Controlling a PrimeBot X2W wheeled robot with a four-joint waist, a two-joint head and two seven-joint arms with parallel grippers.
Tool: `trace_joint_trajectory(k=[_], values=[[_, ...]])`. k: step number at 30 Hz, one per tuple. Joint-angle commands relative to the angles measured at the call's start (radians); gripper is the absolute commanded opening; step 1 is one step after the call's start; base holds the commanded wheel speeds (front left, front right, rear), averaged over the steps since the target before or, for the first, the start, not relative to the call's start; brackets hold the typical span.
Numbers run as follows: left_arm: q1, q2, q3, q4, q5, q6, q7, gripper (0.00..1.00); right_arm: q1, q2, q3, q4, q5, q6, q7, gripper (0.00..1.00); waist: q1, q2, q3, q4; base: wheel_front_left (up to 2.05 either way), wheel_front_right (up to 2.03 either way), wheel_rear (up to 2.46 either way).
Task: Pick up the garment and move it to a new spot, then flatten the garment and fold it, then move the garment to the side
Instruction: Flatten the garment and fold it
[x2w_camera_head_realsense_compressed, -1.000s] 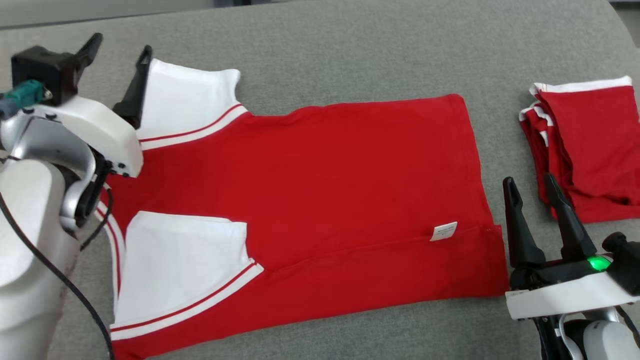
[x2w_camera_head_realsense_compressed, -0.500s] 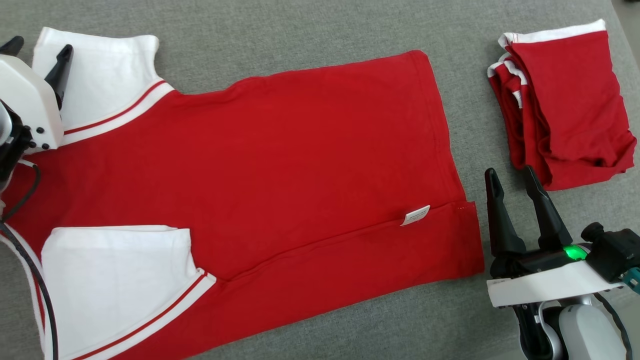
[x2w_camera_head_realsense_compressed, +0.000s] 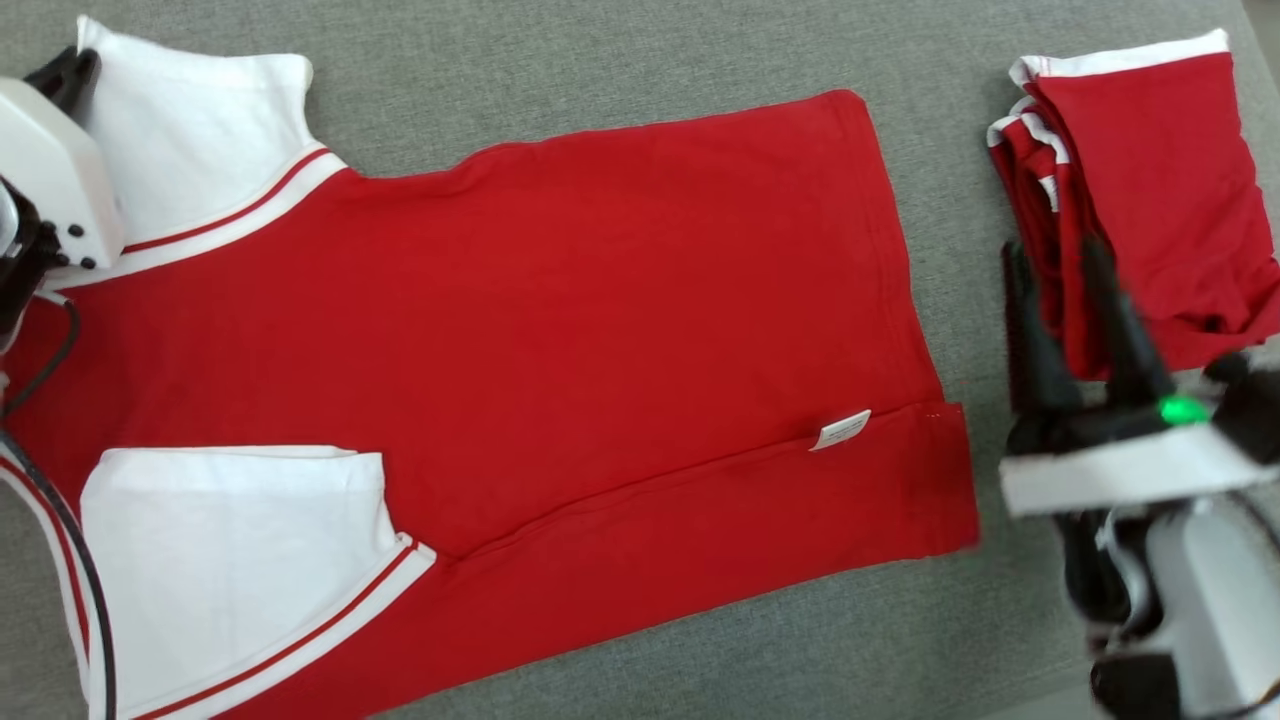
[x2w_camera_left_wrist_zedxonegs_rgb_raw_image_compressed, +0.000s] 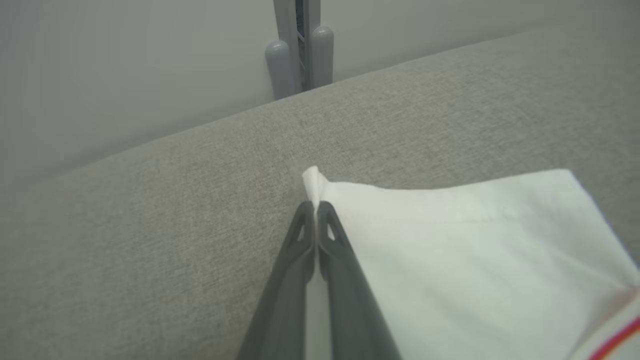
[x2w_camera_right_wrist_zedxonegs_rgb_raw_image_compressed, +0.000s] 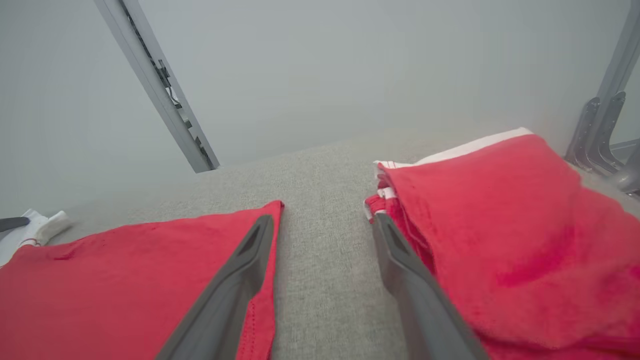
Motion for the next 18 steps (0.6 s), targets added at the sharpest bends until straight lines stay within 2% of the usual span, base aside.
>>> trace_joint_trajectory(k=[1, 5, 10, 15, 18], values=[[-0.023, -0.004, -0.004, -0.006, 0.003, -0.001, -0.014, 0.00, -0.061, -0.028, -0.004, 0.021, 0.018, 0.000, 0.007, 1.00, 0.0000, 0.0000, 0.003, 0.010, 0.00, 0.00, 0.00], [-0.051, -0.038, -0.026, -0.017, 0.008, -0.003, -0.031, 0.00, -0.211, -0.084, 0.032, 0.113, 0.066, 0.000, 0.054, 1.00, 0.0000, 0.0000, 0.010, 0.050, 0.00, 0.00, 0.00], [-0.092, -0.090, -0.063, -0.034, 0.016, -0.005, -0.056, 0.00, -0.383, -0.160, 0.135, 0.259, 0.113, 0.000, 0.140, 1.00, 0.0000, 0.0000, 0.026, 0.109, 0.00, 0.00, 0.00], [-0.119, -0.125, -0.091, -0.044, 0.017, -0.008, -0.085, 0.00, -0.482, -0.213, 0.225, 0.389, 0.160, 0.000, 0.224, 1.00, 0.0000, 0.0000, 0.033, 0.153, 0.00, 0.00, 0.00], [-0.130, -0.127, -0.100, -0.053, 0.015, -0.009, -0.102, 0.00, -0.512, -0.233, 0.267, 0.428, 0.188, 0.001, 0.254, 1.00, 0.0000, 0.0000, 0.034, 0.164, 0.00, 0.00, 0.00]])
